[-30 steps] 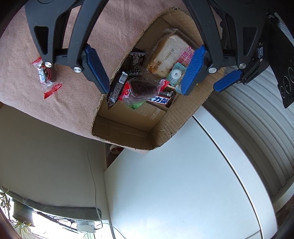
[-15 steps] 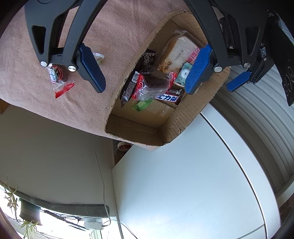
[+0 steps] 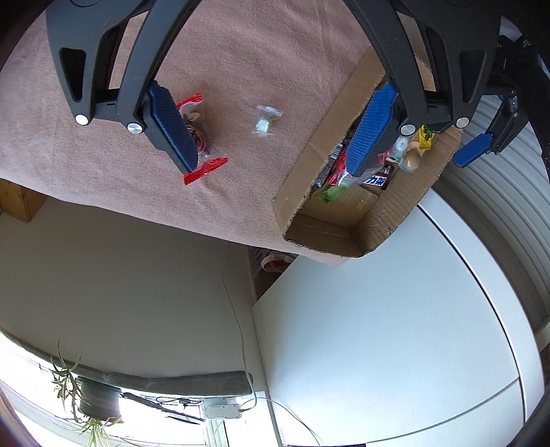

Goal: Organize snacks
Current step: 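Move both tools back over the last candies on the bed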

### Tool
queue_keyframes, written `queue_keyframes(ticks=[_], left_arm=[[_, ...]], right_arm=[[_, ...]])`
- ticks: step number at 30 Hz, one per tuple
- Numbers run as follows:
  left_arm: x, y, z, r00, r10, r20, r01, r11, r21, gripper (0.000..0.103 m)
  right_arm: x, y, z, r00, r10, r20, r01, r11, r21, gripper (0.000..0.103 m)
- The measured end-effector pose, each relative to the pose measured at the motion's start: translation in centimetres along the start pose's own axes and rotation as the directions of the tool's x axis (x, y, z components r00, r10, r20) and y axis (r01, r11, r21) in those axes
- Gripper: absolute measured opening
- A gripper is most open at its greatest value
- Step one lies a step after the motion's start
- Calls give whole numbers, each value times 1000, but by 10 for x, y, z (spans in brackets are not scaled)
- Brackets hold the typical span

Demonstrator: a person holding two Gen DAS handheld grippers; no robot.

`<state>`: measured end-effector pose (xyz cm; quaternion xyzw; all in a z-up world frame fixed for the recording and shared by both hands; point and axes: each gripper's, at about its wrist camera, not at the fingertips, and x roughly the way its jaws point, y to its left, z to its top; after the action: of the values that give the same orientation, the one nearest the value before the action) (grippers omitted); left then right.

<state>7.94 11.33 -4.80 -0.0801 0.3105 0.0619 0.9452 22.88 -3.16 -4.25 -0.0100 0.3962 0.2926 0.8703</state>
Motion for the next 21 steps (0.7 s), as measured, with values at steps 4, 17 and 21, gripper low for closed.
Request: queue_keyframes(ticks=[4,17,21], left_arm=[[-2,-20,2,999,-31,14,31,999,29,82],[19,-96,-6,984,-170,-48,174,978,111,66],[36,-112,-11,980,-177,-85,186,976,112,60]], right_arm=[[-1,-31,0,1000,-25,-12,26,999,41,90],[20,-84,-14,997,-11,-72,16,997,69,90],[26,-90,-17,997,9,-78,-5,999,49,90]])
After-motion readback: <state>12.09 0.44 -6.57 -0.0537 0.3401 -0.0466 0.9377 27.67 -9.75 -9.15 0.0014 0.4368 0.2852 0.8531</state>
